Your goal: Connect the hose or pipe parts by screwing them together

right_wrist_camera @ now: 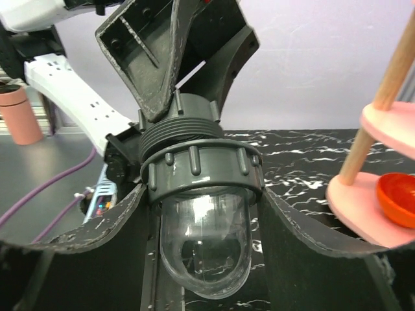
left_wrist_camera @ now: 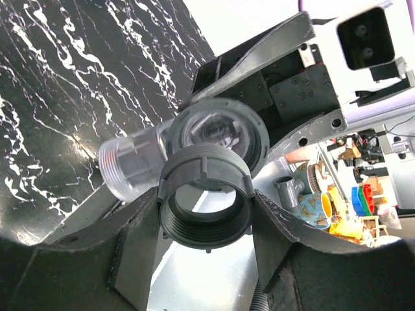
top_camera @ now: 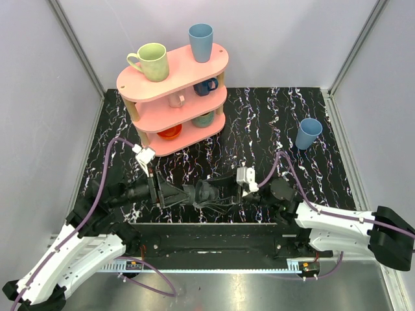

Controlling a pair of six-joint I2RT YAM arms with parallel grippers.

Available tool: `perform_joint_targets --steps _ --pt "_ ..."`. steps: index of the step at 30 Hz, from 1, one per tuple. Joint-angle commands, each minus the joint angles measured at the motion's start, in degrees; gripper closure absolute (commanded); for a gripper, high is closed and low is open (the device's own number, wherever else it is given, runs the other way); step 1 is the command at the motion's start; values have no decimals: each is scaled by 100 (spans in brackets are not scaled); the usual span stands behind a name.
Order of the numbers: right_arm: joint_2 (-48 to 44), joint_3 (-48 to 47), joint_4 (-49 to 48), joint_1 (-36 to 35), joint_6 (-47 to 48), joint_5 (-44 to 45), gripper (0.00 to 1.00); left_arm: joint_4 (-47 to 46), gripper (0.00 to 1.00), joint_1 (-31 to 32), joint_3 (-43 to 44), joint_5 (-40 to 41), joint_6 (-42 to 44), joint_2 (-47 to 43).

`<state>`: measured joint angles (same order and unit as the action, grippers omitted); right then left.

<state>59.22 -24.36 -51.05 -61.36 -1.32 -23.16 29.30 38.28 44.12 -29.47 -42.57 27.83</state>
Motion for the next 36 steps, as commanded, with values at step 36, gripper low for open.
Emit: perform_joint_targets --steps 36 --pt "-52 55 -986 -517 3261 839 74 -144 100 -5 800 -121 -770 539"
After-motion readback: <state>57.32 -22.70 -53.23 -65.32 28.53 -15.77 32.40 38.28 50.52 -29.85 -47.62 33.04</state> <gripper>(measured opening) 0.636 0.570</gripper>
